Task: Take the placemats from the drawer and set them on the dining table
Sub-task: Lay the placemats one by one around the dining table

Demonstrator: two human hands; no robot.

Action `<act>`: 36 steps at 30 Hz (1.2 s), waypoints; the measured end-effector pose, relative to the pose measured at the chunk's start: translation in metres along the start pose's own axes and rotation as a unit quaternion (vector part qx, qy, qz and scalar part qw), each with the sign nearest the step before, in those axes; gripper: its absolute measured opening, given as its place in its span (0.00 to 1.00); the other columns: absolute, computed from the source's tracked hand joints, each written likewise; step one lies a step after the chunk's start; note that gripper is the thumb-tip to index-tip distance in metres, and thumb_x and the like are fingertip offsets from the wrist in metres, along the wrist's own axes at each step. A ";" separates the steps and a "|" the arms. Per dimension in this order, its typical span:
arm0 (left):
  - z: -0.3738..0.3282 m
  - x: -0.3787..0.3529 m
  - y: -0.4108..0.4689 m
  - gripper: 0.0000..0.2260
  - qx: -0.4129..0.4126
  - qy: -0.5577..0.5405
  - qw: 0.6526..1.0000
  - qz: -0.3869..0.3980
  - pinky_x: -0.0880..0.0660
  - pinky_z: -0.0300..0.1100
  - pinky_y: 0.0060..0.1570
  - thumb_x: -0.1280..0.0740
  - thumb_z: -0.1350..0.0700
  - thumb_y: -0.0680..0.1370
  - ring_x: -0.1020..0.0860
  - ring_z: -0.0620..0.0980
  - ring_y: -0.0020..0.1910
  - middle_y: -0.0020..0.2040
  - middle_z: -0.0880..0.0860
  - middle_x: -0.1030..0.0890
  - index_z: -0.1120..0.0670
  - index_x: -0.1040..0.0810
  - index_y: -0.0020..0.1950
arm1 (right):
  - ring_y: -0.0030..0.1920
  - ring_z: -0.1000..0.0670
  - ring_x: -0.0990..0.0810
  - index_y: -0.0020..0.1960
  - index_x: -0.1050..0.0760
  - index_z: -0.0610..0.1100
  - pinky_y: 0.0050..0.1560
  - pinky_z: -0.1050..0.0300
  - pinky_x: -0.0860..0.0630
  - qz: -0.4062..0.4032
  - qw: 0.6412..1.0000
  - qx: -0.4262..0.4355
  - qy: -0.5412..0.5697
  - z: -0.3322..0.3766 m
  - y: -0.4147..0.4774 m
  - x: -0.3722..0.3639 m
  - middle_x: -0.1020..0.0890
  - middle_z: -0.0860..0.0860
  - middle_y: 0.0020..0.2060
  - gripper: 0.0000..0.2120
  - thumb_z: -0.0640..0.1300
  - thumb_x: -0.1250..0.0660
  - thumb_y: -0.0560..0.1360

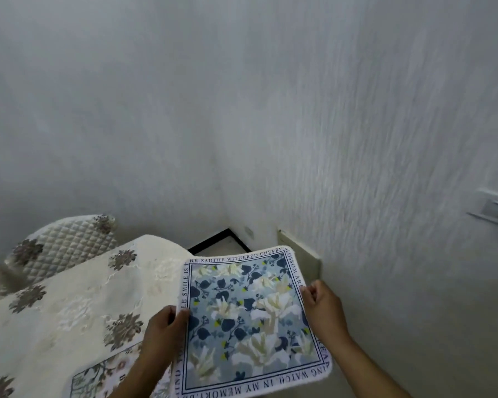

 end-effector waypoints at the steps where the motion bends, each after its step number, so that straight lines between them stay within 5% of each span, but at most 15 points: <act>1: -0.013 -0.010 0.006 0.19 0.002 -0.001 1.000 -0.003 0.44 0.45 0.30 0.34 0.55 0.80 0.36 0.50 0.27 0.27 0.53 0.36 0.56 0.37 0.32 | 0.30 0.59 0.30 0.36 0.34 0.49 0.30 0.68 0.34 0.007 1.000 0.010 0.000 0.002 0.021 0.007 0.26 0.54 0.30 0.15 0.46 0.36 0.80; 6: -0.046 -0.032 0.043 0.18 0.023 -0.021 0.999 -0.035 0.42 0.43 0.30 0.35 0.54 0.80 0.34 0.50 0.27 0.28 0.54 0.31 0.56 0.34 0.33 | 0.32 0.53 0.26 0.39 0.30 0.44 0.29 0.62 0.37 0.056 0.997 0.041 -0.018 0.018 0.116 0.004 0.23 0.51 0.32 0.12 0.47 0.36 0.80; 9: -0.046 -0.034 0.073 0.16 0.047 -0.046 0.996 -0.061 0.37 0.41 0.29 0.34 0.55 0.80 0.31 0.49 0.27 0.29 0.55 0.27 0.57 0.29 0.33 | 0.32 0.54 0.28 0.43 0.27 0.42 0.29 0.69 0.43 0.094 0.991 0.066 -0.061 0.039 0.158 -0.019 0.22 0.50 0.35 0.12 0.49 0.38 0.81; 14: -0.036 -0.029 0.144 0.16 0.094 -0.071 0.987 -0.109 0.35 0.43 0.32 0.34 0.54 0.79 0.28 0.52 0.29 0.32 0.63 0.24 0.56 0.29 0.33 | 0.35 0.48 0.22 0.43 0.29 0.43 0.37 0.53 0.25 0.133 0.987 0.085 -0.042 0.070 0.233 -0.084 0.21 0.49 0.35 0.12 0.50 0.37 0.80; 27: -0.070 -0.040 0.352 0.15 0.134 -0.104 0.974 -0.150 0.29 0.42 0.31 0.35 0.54 0.79 0.21 0.51 0.30 0.33 0.57 0.19 0.59 0.26 0.35 | 0.35 0.48 0.21 0.41 0.29 0.43 0.32 0.55 0.29 0.169 0.978 0.112 -0.047 0.138 0.433 -0.200 0.21 0.48 0.35 0.12 0.49 0.37 0.80; 36: -0.080 -0.026 0.460 0.13 0.198 -0.114 0.935 -0.272 0.25 0.46 0.32 0.34 0.55 0.79 0.18 0.56 0.33 0.34 0.58 0.17 0.63 0.23 0.39 | 0.33 0.51 0.24 0.39 0.30 0.45 0.31 0.55 0.30 0.289 0.937 0.194 -0.037 0.206 0.573 -0.345 0.21 0.49 0.33 0.13 0.50 0.37 0.80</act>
Point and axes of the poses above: each hand's wrist, its own y-axis towards the middle knuckle, its own x-axis out of the back of the hand, z = x × y, the point moved 4 cm from there along y, towards the middle knuckle
